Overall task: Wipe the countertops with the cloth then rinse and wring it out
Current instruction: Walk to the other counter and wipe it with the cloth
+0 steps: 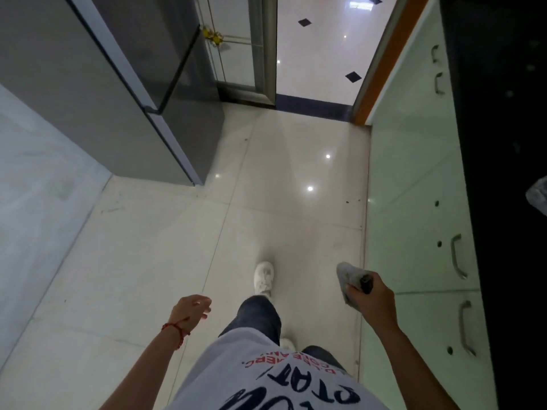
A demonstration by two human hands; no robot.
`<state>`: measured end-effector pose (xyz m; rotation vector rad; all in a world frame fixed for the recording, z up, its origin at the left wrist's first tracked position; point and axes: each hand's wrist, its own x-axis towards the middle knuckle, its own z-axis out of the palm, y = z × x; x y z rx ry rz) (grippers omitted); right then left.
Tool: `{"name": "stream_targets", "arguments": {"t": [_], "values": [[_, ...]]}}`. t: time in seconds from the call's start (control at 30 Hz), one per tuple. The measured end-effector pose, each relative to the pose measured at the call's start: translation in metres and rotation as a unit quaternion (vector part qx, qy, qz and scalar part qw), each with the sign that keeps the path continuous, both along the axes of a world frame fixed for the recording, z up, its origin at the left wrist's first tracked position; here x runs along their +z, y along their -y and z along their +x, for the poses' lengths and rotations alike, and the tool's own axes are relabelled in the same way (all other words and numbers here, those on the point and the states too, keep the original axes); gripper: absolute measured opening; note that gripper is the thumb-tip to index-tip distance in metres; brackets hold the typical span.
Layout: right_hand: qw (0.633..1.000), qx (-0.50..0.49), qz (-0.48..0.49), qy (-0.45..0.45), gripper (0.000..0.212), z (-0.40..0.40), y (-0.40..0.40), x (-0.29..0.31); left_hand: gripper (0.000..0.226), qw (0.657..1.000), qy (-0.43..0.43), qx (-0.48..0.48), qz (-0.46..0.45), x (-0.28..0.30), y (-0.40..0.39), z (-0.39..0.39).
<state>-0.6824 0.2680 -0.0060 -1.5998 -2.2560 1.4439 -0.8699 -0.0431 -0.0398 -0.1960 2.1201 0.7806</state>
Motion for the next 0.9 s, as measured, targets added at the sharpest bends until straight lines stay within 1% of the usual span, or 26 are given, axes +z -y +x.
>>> {"name": "stream_targets", "arguments": {"t": [0.1,0.23,0.4,0.53,0.7,0.8,0.9], "values": [[1.0,-0.012,0.005,0.012,0.031,-0.057,-0.037,-0.007,0.023,1.0,0.008,-0.003,0.001,-0.009,-0.032,-0.06],[0.997,-0.064,-0.021,0.03,0.023,-0.12,-0.078,0.001,0.021,0.999,0.028,-0.024,0.004,-0.005,-0.092,-0.144],[0.994,-0.102,-0.013,0.041,0.03,-0.182,-0.132,0.001,0.013,0.993,0.01,-0.117,0.035,0.01,-0.201,-0.255],[0.989,-0.136,-0.022,0.047,0.032,-0.217,-0.171,-0.005,0.021,0.984,-0.028,-0.166,0.059,0.02,-0.288,-0.33],[0.98,-0.184,-0.038,0.066,0.031,-0.275,-0.238,-0.019,0.022,0.975,-0.052,-0.204,0.063,0.017,-0.386,-0.406],[0.979,-0.194,-0.041,0.055,0.031,-0.312,-0.286,-0.022,0.019,0.974,-0.054,-0.214,0.048,0.013,-0.431,-0.439],[0.979,-0.195,-0.042,0.031,0.026,-0.353,-0.337,-0.015,0.022,0.975,-0.054,-0.213,0.033,0.015,-0.469,-0.47]]}}
